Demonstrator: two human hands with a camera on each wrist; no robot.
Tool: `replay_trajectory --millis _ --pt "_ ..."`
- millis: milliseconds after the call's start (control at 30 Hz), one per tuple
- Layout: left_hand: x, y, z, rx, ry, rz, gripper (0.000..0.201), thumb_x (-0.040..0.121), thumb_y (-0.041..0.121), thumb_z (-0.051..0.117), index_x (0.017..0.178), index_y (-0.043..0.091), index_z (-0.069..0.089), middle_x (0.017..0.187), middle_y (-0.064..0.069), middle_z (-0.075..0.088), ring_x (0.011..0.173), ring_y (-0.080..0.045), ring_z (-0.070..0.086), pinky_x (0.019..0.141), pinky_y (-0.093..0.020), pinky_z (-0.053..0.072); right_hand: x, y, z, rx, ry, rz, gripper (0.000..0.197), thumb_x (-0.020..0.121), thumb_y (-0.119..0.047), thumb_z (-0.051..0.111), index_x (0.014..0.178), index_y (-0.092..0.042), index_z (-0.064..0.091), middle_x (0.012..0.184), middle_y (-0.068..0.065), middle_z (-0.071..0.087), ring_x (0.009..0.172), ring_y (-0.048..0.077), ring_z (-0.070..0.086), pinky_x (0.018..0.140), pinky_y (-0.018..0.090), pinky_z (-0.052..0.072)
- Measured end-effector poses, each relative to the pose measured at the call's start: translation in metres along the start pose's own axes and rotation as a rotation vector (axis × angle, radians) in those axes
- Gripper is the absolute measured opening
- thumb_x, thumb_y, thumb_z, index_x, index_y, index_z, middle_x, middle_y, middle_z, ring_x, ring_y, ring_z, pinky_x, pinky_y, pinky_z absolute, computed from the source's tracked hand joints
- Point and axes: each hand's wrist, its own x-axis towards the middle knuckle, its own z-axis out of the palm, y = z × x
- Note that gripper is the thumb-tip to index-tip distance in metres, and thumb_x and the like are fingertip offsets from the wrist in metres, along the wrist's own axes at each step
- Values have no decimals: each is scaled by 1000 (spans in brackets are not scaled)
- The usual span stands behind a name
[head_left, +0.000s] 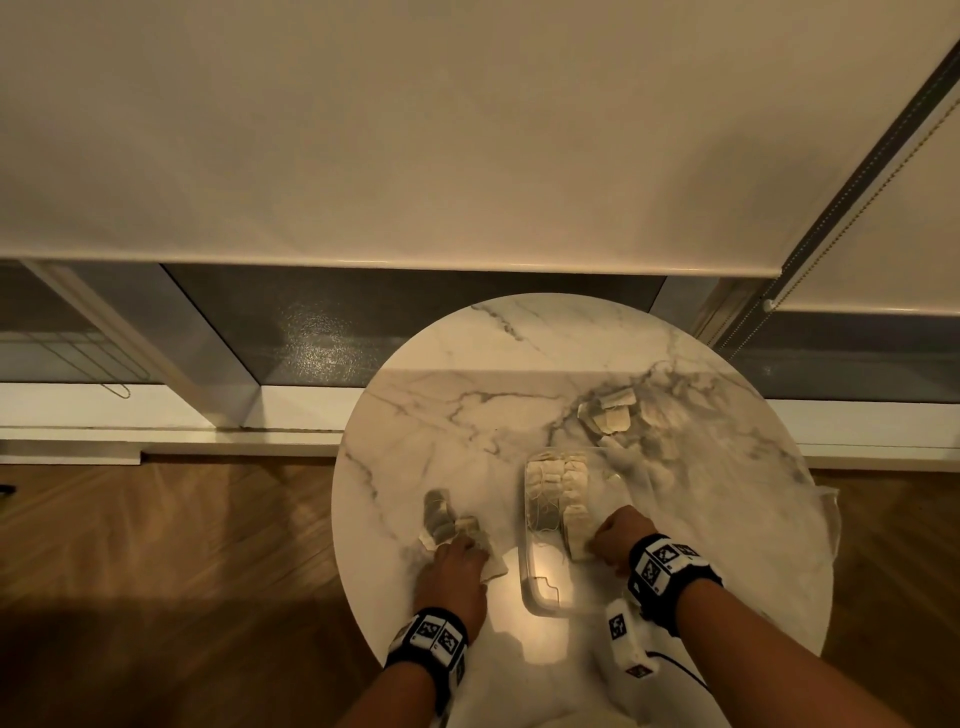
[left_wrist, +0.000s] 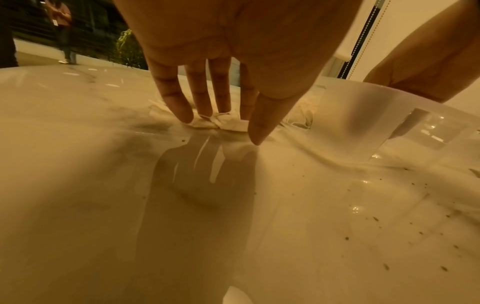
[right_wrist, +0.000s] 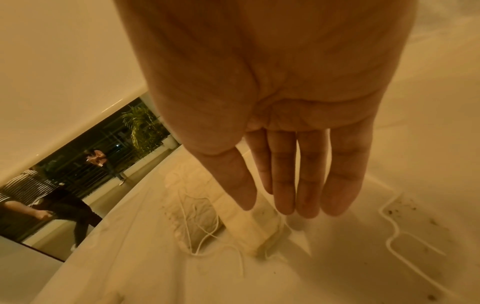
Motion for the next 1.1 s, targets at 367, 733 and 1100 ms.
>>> replay_trajectory --millis 367,733,1100 --pt "11 0 7 87 -35 -48 33 91 24 54 123 27 59 140 0 41 129 -23 41 95 -40 47 -10 -25 -1 -16 42 -40 49 73 -46 78 108 -14 66 98 4 69 87 20 66 62 23 48" --pt "11 2 10 143 -36 -67 26 96 28 45 113 24 65 137 -2 45 126 -24 43 95 -41 43 -7 -31 7 -92 90 -92 61 63 -62 67 110 -22 64 104 4 68 89 21 64 75 27 54" --pt "9 9 4 117 -14 -101 29 97 32 43 117 27 63 134 4 48 122 -20 46 96 -38 42 -4 -37 -2 -65 101 -142 35 72 -51 64 95 -25 62 94 0 65 80 18 59 67 25 49"
